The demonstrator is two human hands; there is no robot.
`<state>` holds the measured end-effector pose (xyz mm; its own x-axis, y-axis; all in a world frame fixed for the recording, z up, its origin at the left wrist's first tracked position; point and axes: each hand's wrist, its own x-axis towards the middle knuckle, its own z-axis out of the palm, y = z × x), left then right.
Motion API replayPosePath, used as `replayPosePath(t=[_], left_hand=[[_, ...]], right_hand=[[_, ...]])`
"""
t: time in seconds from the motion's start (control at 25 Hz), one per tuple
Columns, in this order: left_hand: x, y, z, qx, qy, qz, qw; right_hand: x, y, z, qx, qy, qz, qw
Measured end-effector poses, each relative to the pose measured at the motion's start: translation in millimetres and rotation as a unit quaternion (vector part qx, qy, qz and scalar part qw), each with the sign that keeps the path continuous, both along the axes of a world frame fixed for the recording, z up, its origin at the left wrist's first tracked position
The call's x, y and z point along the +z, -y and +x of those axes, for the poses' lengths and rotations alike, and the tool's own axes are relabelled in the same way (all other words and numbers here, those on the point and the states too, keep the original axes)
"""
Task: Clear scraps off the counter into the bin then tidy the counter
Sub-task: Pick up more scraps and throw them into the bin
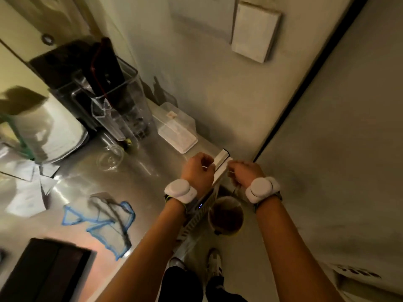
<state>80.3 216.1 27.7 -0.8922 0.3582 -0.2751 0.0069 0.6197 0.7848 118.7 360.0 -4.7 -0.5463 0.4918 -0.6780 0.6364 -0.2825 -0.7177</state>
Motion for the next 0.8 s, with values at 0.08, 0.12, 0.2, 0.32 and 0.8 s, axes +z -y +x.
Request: replayPosePath(t=[0.08,0.12,0.2,0.32,0.8], left_hand=[[6,20,-6,0.040,-0.010,0.011,0.999],[7,31,-9,0.057,-0.012,0.013,0.998],[8,55,-15,0.087,-0.017,0.011,0.996],[6,96,-27,0.132,-0.034,-0.003,0.991],[-11,227,-96,0.206,-0.065,-0.091,0.972]], right_hand=[[7,21,-17,0.037,-0.005,0.001,0.999],[9,32,-25,0.048,-0.011,-0.002,0.999],[10,55,-39,0.081,-0.023,-0.004,0.996],[9,94,-56,0.134,-0.021,-0.003,0.991],[-1,210,-138,0.317,-0.061,0.067,0.944]])
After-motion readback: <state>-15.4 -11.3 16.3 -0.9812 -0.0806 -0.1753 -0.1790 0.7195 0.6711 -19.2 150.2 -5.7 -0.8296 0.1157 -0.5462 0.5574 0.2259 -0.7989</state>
